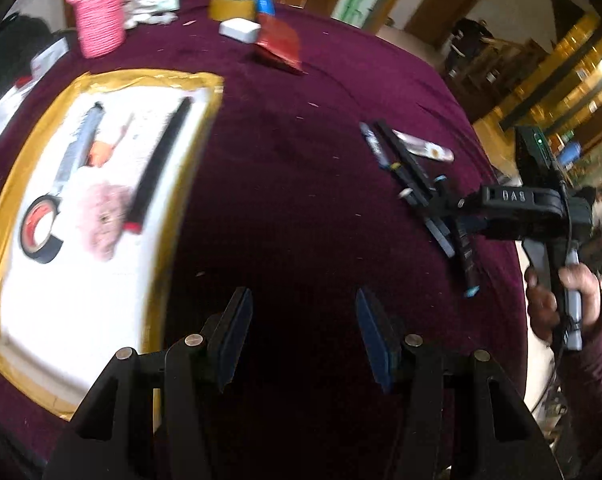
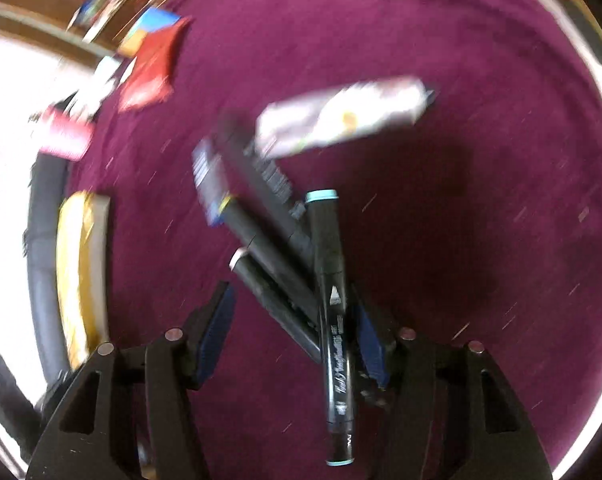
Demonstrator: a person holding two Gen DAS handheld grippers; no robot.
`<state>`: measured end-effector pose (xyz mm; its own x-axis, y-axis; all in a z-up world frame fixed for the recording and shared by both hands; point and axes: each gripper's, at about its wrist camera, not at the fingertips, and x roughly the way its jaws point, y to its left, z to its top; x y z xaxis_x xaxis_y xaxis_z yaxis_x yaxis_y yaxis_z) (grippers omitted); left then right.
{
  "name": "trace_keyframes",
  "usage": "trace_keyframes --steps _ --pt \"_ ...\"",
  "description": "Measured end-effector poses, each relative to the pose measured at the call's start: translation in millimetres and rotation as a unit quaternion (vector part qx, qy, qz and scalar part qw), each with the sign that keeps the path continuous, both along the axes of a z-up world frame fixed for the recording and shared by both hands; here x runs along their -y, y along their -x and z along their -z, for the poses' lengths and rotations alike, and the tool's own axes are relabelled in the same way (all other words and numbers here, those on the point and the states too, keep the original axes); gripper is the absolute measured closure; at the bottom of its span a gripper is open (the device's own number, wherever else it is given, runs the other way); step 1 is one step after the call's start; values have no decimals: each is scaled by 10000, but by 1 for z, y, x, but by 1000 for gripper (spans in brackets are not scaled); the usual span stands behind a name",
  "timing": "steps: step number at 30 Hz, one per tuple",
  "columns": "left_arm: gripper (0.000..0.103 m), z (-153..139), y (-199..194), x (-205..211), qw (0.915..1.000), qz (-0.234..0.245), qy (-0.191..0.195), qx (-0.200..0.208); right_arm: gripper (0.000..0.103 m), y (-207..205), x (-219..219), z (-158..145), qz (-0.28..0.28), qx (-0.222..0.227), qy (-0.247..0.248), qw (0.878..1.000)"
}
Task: Organize objects
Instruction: 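Grasp a black marker with the left gripper while the right gripper reaches toward the markers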
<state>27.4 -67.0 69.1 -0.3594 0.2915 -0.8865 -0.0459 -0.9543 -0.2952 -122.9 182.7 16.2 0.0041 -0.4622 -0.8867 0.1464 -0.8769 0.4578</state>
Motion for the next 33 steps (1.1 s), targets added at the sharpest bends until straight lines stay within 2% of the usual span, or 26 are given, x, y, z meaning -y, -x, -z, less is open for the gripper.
trace_keyframes --steps 3,5,10,12,17,26,28,33 --pt "56 3 5 -16 9998 168 24 49 46 -16 -3 3 -35 256 327 9991" --pt "56 8 9 -25 9995 277 18 121 46 -25 -18 -2 221 137 375 9990" --pt "56 17 14 -46 9985 406 -147 329 46 -35 -37 -15 591 -292 8 9978" --pt "56 17 13 -51 9984 439 -95 335 46 -38 -34 -20 564 -445 -59 9974" --pt "56 16 13 -69 9980 579 153 193 46 -54 -21 -27 331 -949 -709 9924" --pt "56 32 22 -138 9859 1581 541 -61 46 -66 -53 -28 710 -944 -699 9905" --pt "56 37 27 -146 9833 1682 686 -110 46 -69 -60 -31 799 -975 -691 9896" --pt "57 41 38 -155 9771 1993 688 -274 45 -76 -74 -39 985 -1028 -676 9875"
